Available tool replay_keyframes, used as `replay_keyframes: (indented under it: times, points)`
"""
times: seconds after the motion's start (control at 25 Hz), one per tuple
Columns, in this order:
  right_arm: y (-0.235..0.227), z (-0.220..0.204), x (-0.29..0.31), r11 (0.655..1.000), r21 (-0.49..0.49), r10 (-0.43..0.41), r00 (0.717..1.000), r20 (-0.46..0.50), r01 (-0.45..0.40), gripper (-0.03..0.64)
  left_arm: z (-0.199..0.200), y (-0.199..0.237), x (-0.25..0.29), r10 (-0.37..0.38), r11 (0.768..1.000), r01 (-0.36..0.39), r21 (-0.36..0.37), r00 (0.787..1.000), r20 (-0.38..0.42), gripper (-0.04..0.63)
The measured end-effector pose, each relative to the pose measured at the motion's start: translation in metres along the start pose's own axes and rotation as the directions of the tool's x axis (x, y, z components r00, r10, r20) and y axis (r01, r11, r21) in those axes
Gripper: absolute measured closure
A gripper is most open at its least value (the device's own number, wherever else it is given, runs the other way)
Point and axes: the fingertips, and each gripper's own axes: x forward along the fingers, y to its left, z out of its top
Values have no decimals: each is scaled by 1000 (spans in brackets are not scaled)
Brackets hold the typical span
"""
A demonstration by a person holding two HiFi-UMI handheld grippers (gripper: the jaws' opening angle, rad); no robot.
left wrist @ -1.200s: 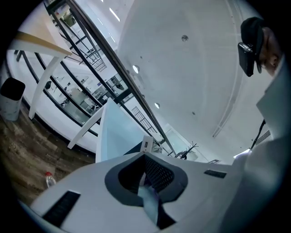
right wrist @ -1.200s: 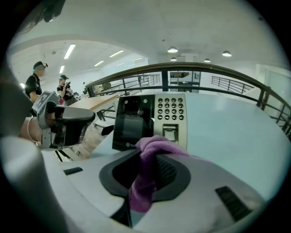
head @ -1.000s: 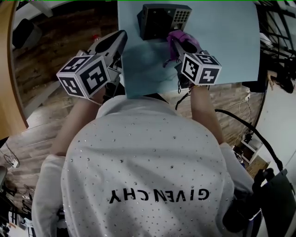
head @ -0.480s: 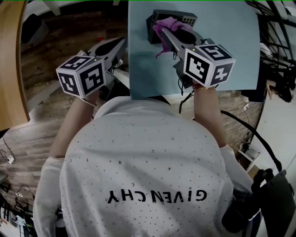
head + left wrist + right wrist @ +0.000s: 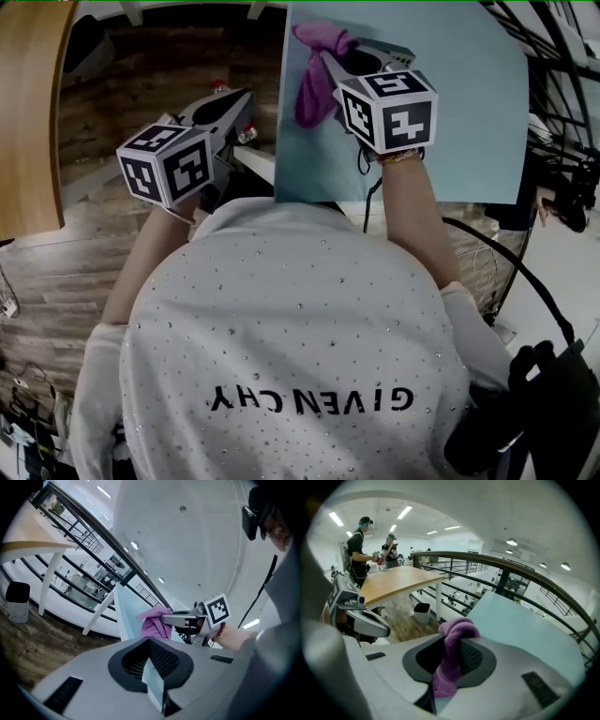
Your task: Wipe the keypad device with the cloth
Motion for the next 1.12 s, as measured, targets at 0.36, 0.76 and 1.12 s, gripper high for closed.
replay_keyframes:
  times: [0.36,0.76,1.12]
  points:
    - [20,-52,7,996,57,75,994,-74,-70,548,-3,8,-9,32,999,-32,-5,999,9,594]
    - [41,-95,19,987,102,142,979,-144,-128,548,1,11,-5,22,1000,-22,-8,1000,18,594]
    - [37,-54,5,983,87,168,985,-44,-163,547,9,10,-10,29,1000,-29,-3,999,19,594]
